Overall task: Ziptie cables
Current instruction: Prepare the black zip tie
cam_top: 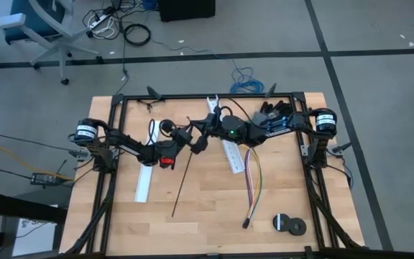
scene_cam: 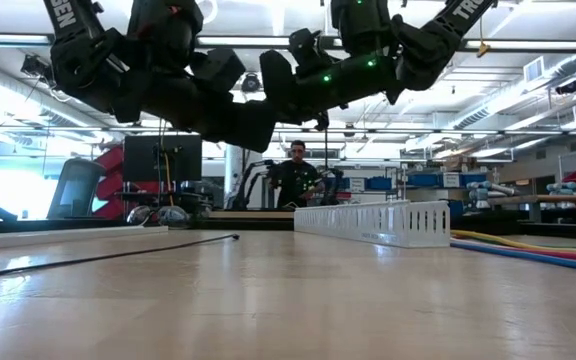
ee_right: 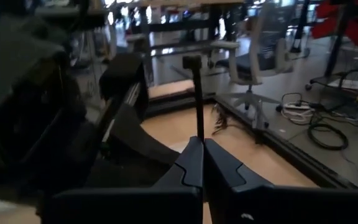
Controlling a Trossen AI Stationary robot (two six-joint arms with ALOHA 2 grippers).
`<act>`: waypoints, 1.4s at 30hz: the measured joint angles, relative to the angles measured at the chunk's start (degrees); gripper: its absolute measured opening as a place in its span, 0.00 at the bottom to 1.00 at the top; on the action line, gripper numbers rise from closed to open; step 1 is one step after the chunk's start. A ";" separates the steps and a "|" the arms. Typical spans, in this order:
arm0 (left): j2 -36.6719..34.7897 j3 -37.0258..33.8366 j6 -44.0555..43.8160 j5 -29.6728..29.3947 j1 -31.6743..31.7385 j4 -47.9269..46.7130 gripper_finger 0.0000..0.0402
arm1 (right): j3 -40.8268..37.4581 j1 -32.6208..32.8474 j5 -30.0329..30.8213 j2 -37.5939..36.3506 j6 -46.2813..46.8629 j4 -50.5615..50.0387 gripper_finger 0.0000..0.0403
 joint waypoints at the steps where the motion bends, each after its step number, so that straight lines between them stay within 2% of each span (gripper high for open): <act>1: 0.00 0.00 -0.02 0.67 -0.17 -0.56 0.02 | 0.00 0.00 -0.40 -0.25 -0.30 -0.94 0.00; 7: -0.92 -3.01 -2.11 4.60 -0.79 -0.74 0.01 | -0.04 0.06 -1.03 -3.68 -3.05 -11.31 0.02; 12: -3.64 -7.24 -6.31 13.10 -0.18 0.04 0.01 | -0.07 -0.04 -0.75 -6.76 -3.87 -19.53 0.07; 15: -5.59 -9.65 -7.10 22.26 1.14 0.24 0.00 | -0.07 0.00 -3.44 -8.08 -5.99 -23.01 0.09; 22: -6.86 -11.71 -11.62 47.06 5.65 -0.04 0.00 | -0.07 -1.09 -21.60 -8.49 -9.45 -25.23 0.12; 28: -6.86 -11.72 -13.50 63.97 10.22 -0.01 0.00 | -0.07 -2.06 -27.84 -8.37 -10.70 -25.53 0.11; 32: -6.84 -11.72 -15.37 69.96 13.59 -0.33 0.00 | -0.07 -2.39 -29.23 -8.35 -10.67 -25.64 0.10; 38: -6.84 -11.72 -17.92 71.00 16.15 -0.26 0.00 | -0.07 -2.42 -28.88 -8.33 -10.64 -25.58 0.09; 42: -6.84 -11.72 -17.93 76.89 16.61 -0.20 0.00 | -0.07 -2.50 -27.75 -8.31 -11.48 -25.02 0.08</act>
